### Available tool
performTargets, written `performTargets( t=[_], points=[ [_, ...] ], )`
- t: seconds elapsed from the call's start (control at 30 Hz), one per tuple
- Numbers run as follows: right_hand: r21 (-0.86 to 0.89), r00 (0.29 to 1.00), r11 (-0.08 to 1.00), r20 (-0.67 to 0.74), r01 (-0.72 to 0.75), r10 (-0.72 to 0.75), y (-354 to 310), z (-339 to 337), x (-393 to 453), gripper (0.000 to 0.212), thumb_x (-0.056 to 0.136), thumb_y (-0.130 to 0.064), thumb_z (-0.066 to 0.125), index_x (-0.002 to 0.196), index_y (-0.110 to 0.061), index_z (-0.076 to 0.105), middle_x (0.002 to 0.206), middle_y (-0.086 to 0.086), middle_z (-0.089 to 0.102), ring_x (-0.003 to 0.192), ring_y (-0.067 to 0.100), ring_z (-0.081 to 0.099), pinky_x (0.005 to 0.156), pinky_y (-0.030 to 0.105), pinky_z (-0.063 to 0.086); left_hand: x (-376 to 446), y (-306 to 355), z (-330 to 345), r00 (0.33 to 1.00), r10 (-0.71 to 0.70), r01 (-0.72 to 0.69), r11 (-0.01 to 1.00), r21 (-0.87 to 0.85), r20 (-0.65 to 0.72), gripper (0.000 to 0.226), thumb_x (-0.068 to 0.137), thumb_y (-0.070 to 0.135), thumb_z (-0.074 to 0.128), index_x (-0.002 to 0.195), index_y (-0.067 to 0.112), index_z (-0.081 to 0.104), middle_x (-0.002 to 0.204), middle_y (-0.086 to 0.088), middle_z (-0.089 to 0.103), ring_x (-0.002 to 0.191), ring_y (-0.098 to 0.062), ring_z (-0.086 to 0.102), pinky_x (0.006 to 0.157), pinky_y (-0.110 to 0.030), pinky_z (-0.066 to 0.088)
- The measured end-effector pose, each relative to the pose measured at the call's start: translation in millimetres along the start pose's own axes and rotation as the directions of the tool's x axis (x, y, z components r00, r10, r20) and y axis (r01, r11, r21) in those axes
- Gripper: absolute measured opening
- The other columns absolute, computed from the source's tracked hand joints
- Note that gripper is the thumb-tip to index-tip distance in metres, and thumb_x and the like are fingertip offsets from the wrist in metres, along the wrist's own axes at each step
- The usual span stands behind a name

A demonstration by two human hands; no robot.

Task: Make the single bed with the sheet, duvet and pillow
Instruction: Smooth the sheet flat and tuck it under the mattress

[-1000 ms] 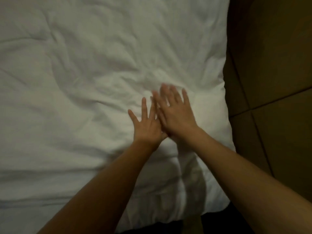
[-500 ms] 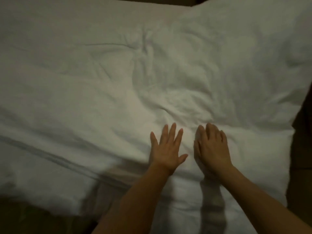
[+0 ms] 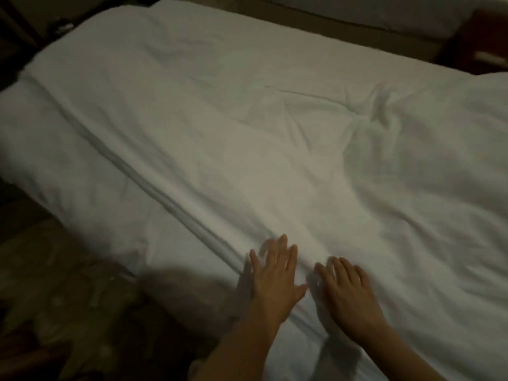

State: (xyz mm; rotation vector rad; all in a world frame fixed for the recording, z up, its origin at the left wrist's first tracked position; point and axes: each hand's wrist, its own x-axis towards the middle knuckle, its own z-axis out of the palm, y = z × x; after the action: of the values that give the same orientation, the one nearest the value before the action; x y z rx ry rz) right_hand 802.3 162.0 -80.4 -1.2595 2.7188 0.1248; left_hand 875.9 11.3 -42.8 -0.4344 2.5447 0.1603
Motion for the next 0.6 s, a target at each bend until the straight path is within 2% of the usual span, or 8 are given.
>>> performTargets(
  t=[0.03,0.07,0.13,0.17,0.37,0.5,0.53,0.6],
  points=[
    [0.011,1.0,1.0,0.011,0.004,-0.004,-17.7,0.3,2.8,0.034,0.098,-0.036,0.028,0.119,-0.016,0.046,0.11,0.02,0.066,0.098,0.039,0.065,0.087,0.052,0.046,-5.1,-14.1,5.9,1.0,0.009,-0.009,1.0,-0.017,-0.006,0.079,0.096,0.059,0.025,0.15,0.018,-0.015,0.154,-0.008,-0.027,0.143,-0.03,-0.019,0.111,-0.059,-0.003],
    [0.018,1.0,1.0,0.025,0.007,-0.008,-35.5,1.1,4.7,0.033,0.095,-0.038,0.04,0.118,-0.015,0.046,0.109,0.02,0.066,0.096,0.039,0.065,0.083,0.052,0.05,-10.2,-29.0,12.1,1.0,0.015,-0.015,0.999,-0.032,-0.005,0.079,0.096,0.058,0.026,0.15,0.018,-0.014,0.155,-0.008,-0.026,0.143,-0.031,-0.019,0.111,-0.06,-0.004],
    [0.064,0.992,0.998,0.126,0.002,-0.01,-70.8,6.3,7.9,0.066,0.065,-0.034,0.081,0.117,-0.013,0.047,0.108,0.022,0.066,0.096,0.041,0.066,0.076,0.052,0.053,-19.9,-59.7,26.3,1.0,0.019,-0.018,0.999,-0.044,0.009,0.08,0.096,0.058,0.028,0.15,0.018,-0.013,0.155,-0.008,-0.025,0.143,-0.031,-0.019,0.11,-0.061,-0.005],
    [0.083,0.985,0.996,0.17,-0.017,0.003,-88.6,6.5,9.8,0.077,0.054,-0.031,0.087,0.117,-0.013,0.048,0.108,0.022,0.066,0.096,0.041,0.066,0.075,0.052,0.053,-24.3,-74.9,33.2,0.999,0.02,-0.019,0.999,-0.037,0.025,0.08,0.096,0.058,0.028,0.15,0.017,-0.013,0.155,-0.009,-0.025,0.143,-0.031,-0.019,0.11,-0.061,-0.005],
    [0.062,0.988,0.998,0.151,-0.025,0.016,-176.9,24.7,13.3,0.076,0.049,-0.026,0.089,0.116,-0.009,0.059,0.111,0.023,0.064,0.099,0.041,0.064,0.076,0.054,0.053,-46.5,-150.4,72.4,0.991,0.03,-0.029,1.0,-0.009,0.133,0.081,0.095,0.057,0.031,0.151,0.016,-0.01,0.157,-0.008,-0.021,0.144,-0.029,-0.017,0.109,-0.062,-0.005],
    [0.03,0.999,0.999,0.04,-0.021,0.02,-213.0,45.1,3.0,0.061,0.073,-0.04,0.065,0.121,-0.006,0.048,0.116,0.025,0.061,0.102,0.042,0.061,0.078,0.054,0.051,-52.5,-177.8,93.5,0.986,0.076,-0.084,0.995,0.048,0.147,0.082,0.095,0.055,0.036,0.151,0.017,-0.01,0.157,-0.008,-0.019,0.144,-0.03,-0.016,0.109,-0.064,-0.001],
    [0.034,0.999,0.999,0.037,-0.029,0.028,-219.3,49.7,-2.9,0.067,0.072,-0.045,0.064,0.122,-0.005,0.046,0.116,0.024,0.061,0.102,0.041,0.062,0.078,0.054,0.051,-53.4,-180.5,97.8,0.984,0.089,-0.098,0.994,0.057,0.151,0.083,0.094,0.054,0.038,0.151,0.017,-0.01,0.157,-0.008,-0.019,0.144,-0.03,-0.015,0.109,-0.064,0.0],
    [0.032,0.992,0.996,0.104,-0.077,0.074,-228.9,58.5,-19.9,0.089,0.054,-0.05,0.08,0.12,-0.003,0.045,0.111,0.021,0.062,0.094,0.04,0.062,0.073,0.052,0.05,-55.6,-179.5,106.8,0.979,0.11,-0.122,0.991,0.06,0.174,0.086,0.093,0.053,0.042,0.151,0.017,-0.01,0.157,-0.008,-0.018,0.145,-0.03,-0.014,0.109,-0.064,0.002]
  ],
)
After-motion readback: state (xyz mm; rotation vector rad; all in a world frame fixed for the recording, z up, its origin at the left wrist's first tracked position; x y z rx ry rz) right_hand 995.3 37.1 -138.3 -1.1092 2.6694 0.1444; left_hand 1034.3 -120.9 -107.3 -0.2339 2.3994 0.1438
